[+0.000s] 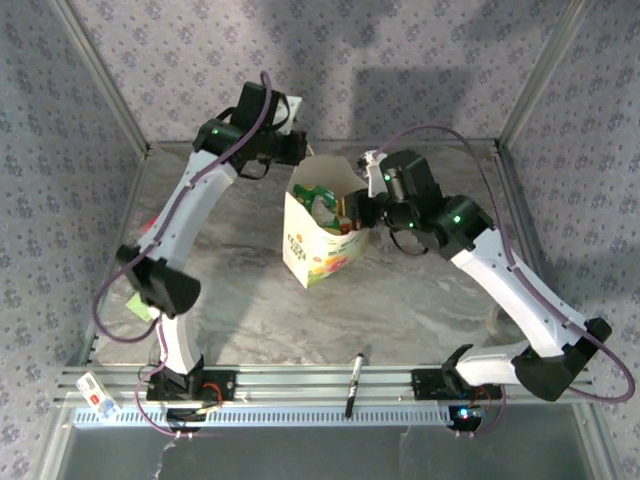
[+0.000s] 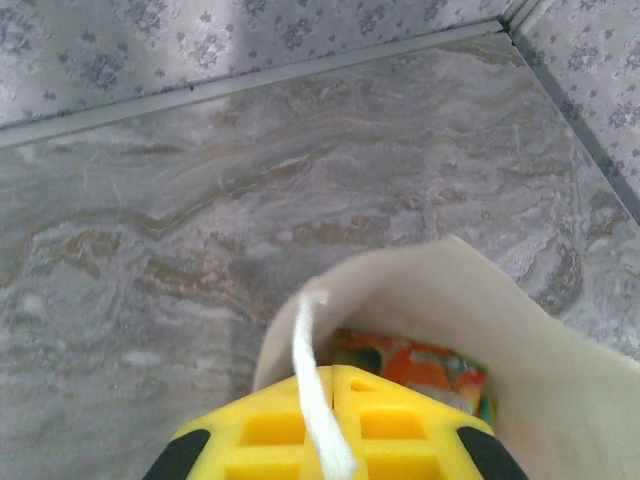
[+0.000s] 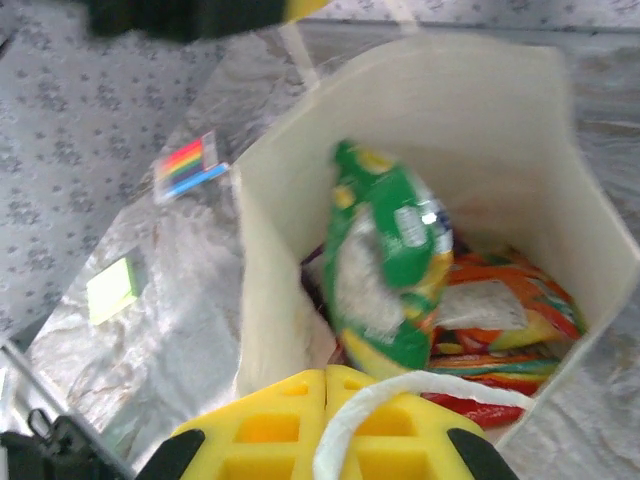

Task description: Place the snacks into the paper bag

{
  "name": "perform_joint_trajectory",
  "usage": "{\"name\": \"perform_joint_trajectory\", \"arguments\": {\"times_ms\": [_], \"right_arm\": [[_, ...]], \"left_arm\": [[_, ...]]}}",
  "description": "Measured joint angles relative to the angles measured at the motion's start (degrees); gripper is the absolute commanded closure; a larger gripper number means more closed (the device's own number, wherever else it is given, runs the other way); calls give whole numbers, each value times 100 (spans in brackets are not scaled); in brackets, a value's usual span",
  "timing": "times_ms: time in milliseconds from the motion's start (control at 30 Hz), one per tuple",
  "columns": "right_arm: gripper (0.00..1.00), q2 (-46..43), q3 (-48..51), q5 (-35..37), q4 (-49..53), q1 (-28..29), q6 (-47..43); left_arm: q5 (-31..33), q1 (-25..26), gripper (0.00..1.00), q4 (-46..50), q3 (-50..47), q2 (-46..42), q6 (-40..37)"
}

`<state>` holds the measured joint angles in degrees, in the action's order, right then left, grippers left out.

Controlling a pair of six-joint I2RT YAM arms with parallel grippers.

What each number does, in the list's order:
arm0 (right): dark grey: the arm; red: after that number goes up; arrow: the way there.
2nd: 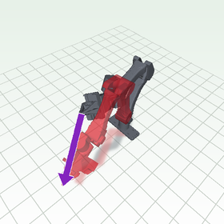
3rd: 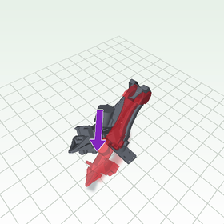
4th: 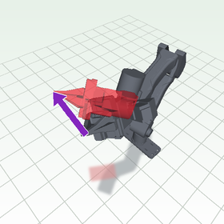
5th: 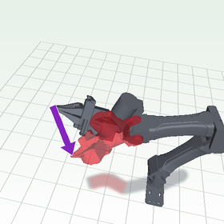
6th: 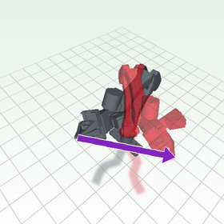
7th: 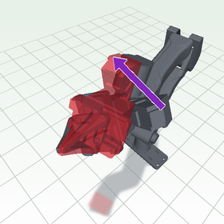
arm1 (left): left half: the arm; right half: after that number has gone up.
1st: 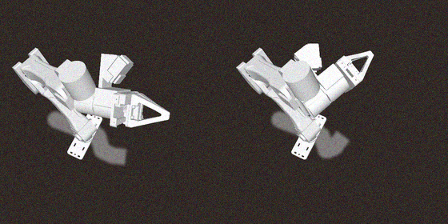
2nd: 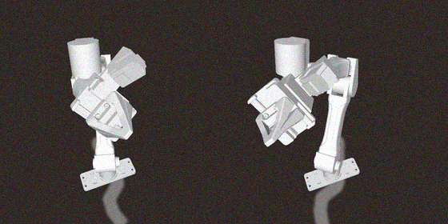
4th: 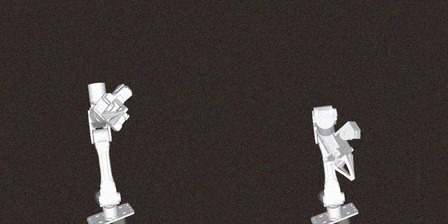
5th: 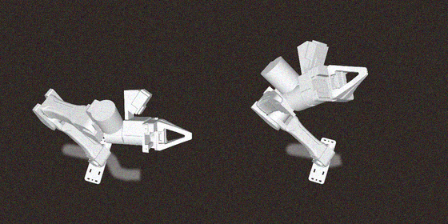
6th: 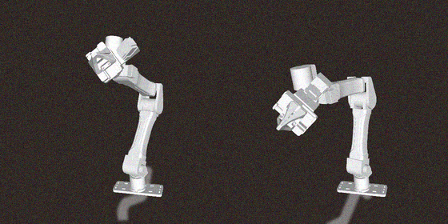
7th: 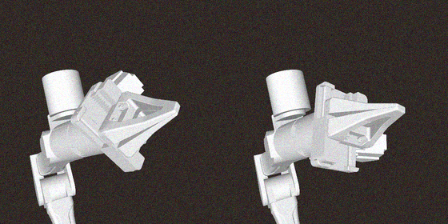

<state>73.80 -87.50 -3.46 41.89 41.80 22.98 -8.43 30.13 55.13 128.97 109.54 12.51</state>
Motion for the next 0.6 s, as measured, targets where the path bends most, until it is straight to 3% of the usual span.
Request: {"name": "perform_joint_trajectory", "arguments": {"times_ms": [167,400,600], "right_arm": [[100,-7,83,378,-20,428,184],[99,-4,385,916,-450,715,651],[98,92,566,1587,-800,1104,1248]], "left_arm": [[-240,22,96,428,1165,841,-190],[-673,42,95,529,1405,1047,-603],[-940,42,93,654,2175,1421,-933]]}}
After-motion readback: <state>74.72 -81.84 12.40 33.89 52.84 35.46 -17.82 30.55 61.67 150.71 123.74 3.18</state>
